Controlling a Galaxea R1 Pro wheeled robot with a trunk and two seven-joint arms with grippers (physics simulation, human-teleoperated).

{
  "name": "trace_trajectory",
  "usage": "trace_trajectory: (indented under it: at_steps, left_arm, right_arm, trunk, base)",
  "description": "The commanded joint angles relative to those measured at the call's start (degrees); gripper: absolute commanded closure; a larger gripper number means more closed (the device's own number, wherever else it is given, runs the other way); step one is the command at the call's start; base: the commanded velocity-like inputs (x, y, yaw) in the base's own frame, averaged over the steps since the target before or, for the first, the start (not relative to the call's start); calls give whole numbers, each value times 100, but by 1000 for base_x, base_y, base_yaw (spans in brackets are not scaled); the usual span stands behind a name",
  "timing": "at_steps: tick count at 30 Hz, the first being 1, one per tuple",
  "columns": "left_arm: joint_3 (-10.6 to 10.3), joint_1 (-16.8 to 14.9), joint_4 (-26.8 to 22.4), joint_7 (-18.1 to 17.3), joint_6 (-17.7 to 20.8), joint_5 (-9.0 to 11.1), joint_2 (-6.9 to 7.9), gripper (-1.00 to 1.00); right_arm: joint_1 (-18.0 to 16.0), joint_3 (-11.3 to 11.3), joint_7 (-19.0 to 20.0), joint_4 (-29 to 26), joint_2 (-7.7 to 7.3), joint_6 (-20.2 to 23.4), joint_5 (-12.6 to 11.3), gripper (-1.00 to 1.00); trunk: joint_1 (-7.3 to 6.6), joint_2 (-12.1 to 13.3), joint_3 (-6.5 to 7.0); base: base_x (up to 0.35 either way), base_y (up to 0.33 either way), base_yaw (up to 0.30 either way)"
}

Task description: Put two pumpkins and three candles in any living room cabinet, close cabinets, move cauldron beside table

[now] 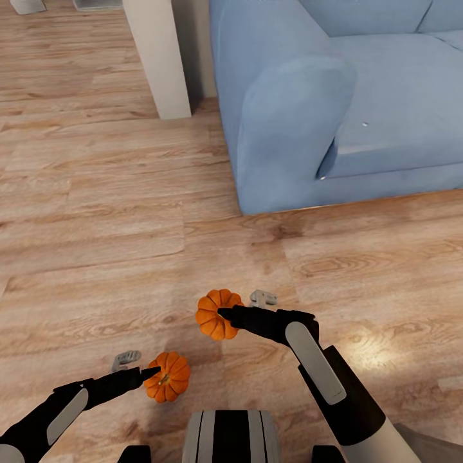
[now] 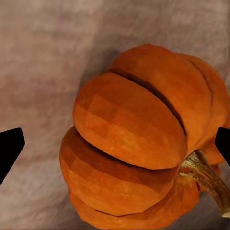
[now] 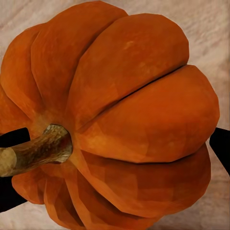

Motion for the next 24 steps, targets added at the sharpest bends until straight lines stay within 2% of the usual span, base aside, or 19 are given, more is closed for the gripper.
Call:
trace_trajectory:
  at_steps: [1,7,12,20,24]
  left_arm:
    - [-22,-3,-3,3,37,60,5,-100]
    - [-28,-3,-3,2,37,60,-1,-100]
    - [-33,-3,-3,-11,34,56,-18,-100]
    - [-68,-3,-22,-31,28,50,-48,-100]
    - [-108,-3,-36,-33,28,44,-56,-100]
  right_arm:
    - [-3,2,-58,-6,1,4,-62,100]
    - [-3,2,-57,-8,-11,3,-62,100]
    - [-3,0,-56,-14,-14,4,-62,100]
    - [-3,-13,-56,-23,-14,3,-62,100]
    - [-3,-15,-56,-21,-14,4,-65,100]
  trunk:
    - [-1,-1,-3]
    - [7,-6,-70]
    - [20,-12,-181]
    - [20,-12,-181]
    - [28,-16,-247]
  base:
    - [8,-2,0]
    - [3,-1,0]
    - [0,0,0]
    - [0,0,0]
    - [0,0,0]
